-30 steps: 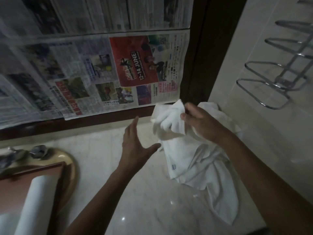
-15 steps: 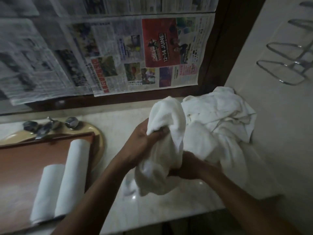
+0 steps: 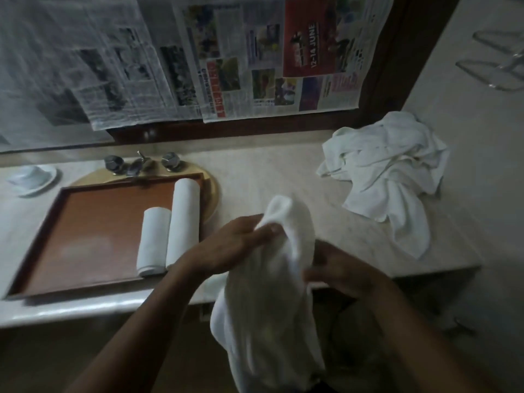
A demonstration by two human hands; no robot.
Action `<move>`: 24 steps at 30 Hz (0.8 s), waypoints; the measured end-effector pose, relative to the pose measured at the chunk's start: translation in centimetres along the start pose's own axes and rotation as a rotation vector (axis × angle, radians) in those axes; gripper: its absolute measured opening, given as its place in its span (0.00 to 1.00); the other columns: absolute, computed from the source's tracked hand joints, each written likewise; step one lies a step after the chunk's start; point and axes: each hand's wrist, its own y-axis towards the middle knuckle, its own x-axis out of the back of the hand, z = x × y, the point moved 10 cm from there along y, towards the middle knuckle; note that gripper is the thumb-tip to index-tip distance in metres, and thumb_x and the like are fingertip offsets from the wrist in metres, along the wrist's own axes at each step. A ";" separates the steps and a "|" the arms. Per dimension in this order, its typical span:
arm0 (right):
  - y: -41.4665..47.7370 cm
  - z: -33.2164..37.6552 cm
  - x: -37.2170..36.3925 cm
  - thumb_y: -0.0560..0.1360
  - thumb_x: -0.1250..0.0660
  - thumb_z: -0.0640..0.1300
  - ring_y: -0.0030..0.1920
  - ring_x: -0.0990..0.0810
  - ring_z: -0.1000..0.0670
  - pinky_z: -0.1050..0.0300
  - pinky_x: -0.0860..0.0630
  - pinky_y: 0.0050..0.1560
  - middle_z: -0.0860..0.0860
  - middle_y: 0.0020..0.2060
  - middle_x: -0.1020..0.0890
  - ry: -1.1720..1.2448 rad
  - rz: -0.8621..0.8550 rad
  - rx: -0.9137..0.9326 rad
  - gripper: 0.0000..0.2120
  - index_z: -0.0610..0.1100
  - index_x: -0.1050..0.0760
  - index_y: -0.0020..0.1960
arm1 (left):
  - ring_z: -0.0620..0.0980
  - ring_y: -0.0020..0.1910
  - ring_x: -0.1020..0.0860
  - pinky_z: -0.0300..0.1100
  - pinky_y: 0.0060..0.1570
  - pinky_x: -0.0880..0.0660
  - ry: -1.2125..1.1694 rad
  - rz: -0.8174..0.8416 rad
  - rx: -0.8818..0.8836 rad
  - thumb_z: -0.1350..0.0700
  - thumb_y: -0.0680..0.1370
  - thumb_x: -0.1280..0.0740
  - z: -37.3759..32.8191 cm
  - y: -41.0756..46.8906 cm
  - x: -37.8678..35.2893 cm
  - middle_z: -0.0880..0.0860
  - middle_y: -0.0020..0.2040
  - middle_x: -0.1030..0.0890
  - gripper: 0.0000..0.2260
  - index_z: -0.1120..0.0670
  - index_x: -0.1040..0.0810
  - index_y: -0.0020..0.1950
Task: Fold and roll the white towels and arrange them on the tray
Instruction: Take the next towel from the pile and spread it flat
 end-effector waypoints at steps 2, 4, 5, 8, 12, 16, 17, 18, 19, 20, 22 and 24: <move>-0.2 2.5 1.0 0.75 0.25 0.43 0.62 0.17 0.43 0.47 0.20 0.59 0.45 0.59 0.15 0.057 -0.156 0.074 0.21 0.46 0.22 0.67 | 0.48 0.47 0.20 0.50 0.49 0.22 0.260 -0.076 -0.149 0.39 0.82 0.37 -1.4 -0.8 -0.1 0.47 0.49 0.22 0.16 0.50 0.19 0.52; -0.4 4.0 1.6 0.77 0.28 0.45 0.52 0.14 0.47 0.49 0.20 0.52 0.47 0.50 0.13 -0.064 -0.281 0.118 0.10 0.46 0.17 0.58 | 0.48 0.40 0.23 0.52 0.41 0.25 0.321 -0.226 -0.218 0.40 0.80 0.36 -1.4 -1.7 1.0 0.49 0.44 0.25 0.18 0.55 0.21 0.46; -0.7 4.5 1.8 0.79 0.29 0.47 0.47 0.15 0.48 0.49 0.21 0.49 0.48 0.45 0.14 -0.122 -0.322 0.133 0.05 0.47 0.17 0.52 | 0.51 0.38 0.23 0.55 0.39 0.25 0.293 -0.272 -0.224 0.39 0.79 0.35 -1.1 -2.2 1.4 0.51 0.42 0.24 0.20 0.57 0.22 0.45; -1.7 6.6 1.6 0.82 0.32 0.47 0.36 0.24 0.52 0.54 0.27 0.41 0.53 0.34 0.22 -0.268 -0.386 0.205 0.11 0.50 0.22 0.41 | 0.55 0.44 0.17 0.59 0.43 0.21 0.138 -0.296 -0.175 0.35 0.77 0.33 -0.2 -3.2 1.8 0.56 0.45 0.17 0.25 0.57 0.20 0.52; -2.4 9.7 1.4 0.85 0.37 0.49 0.35 0.27 0.53 0.51 0.29 0.39 0.52 0.33 0.26 -0.376 -0.471 0.294 0.13 0.46 0.28 0.43 | 0.49 0.55 0.16 0.54 0.55 0.18 -0.069 -0.265 -0.197 0.50 0.80 0.27 -2.1 -3.4 1.4 0.50 0.56 0.14 0.16 0.52 0.20 0.66; -2.6 12.3 1.5 0.85 0.38 0.52 0.37 0.25 0.52 0.52 0.26 0.39 0.51 0.35 0.24 -0.385 -0.535 0.348 0.13 0.46 0.28 0.45 | 0.48 0.55 0.15 0.47 0.54 0.18 -0.267 -0.284 -0.203 0.52 0.81 0.31 -4.5 -3.4 1.4 0.50 0.55 0.14 0.12 0.51 0.20 0.64; -2.7 13.2 1.4 0.85 0.38 0.52 0.35 0.26 0.53 0.53 0.28 0.38 0.52 0.34 0.26 -0.376 -0.526 0.371 0.13 0.46 0.28 0.44 | 0.48 0.55 0.15 0.46 0.53 0.18 -0.310 -0.304 -0.205 0.52 0.82 0.32 -5.0 -3.4 1.5 0.50 0.55 0.14 0.11 0.51 0.19 0.63; -2.6 13.9 1.3 0.84 0.37 0.52 0.34 0.27 0.54 0.54 0.29 0.36 0.53 0.33 0.26 -0.376 -0.506 0.396 0.13 0.47 0.28 0.43 | 0.50 0.55 0.15 0.47 0.55 0.18 -0.346 -0.328 -0.205 0.51 0.82 0.32 -5.2 -3.4 1.8 0.51 0.55 0.13 0.11 0.52 0.19 0.63; -2.6 14.4 1.1 0.83 0.35 0.52 0.34 0.26 0.55 0.56 0.28 0.35 0.54 0.32 0.25 -0.376 -0.469 0.407 0.13 0.48 0.27 0.43 | 0.51 0.56 0.15 0.50 0.57 0.19 -0.378 -0.349 -0.208 0.51 0.82 0.32 -5.3 -3.4 2.0 0.53 0.55 0.13 0.11 0.53 0.18 0.63; -2.5 14.3 1.0 0.81 0.32 0.53 0.35 0.23 0.56 0.59 0.26 0.36 0.54 0.33 0.22 -0.380 -0.410 0.388 0.10 0.49 0.24 0.45 | 0.53 0.57 0.15 0.52 0.58 0.20 -0.404 -0.370 -0.213 0.51 0.82 0.32 -5.2 -3.4 2.3 0.54 0.56 0.14 0.12 0.54 0.18 0.63; -1.9 12.8 0.5 0.75 0.26 0.54 0.44 0.15 0.55 0.58 0.19 0.44 0.54 0.43 0.14 -0.419 -0.251 0.248 0.11 0.49 0.19 0.53 | 0.55 0.58 0.16 0.54 0.59 0.20 -0.470 -0.440 -0.220 0.50 0.81 0.31 -4.6 -3.5 3.2 0.56 0.56 0.14 0.12 0.53 0.17 0.61; -1.9 10.4 0.9 0.74 0.24 0.54 0.45 0.13 0.53 0.54 0.18 0.47 0.53 0.45 0.12 -0.537 -0.151 0.103 0.11 0.50 0.16 0.52 | 0.54 0.57 0.16 0.53 0.58 0.21 -0.532 -0.530 -0.208 0.49 0.80 0.30 -3.5 -3.8 4.5 0.55 0.56 0.14 0.10 0.50 0.15 0.58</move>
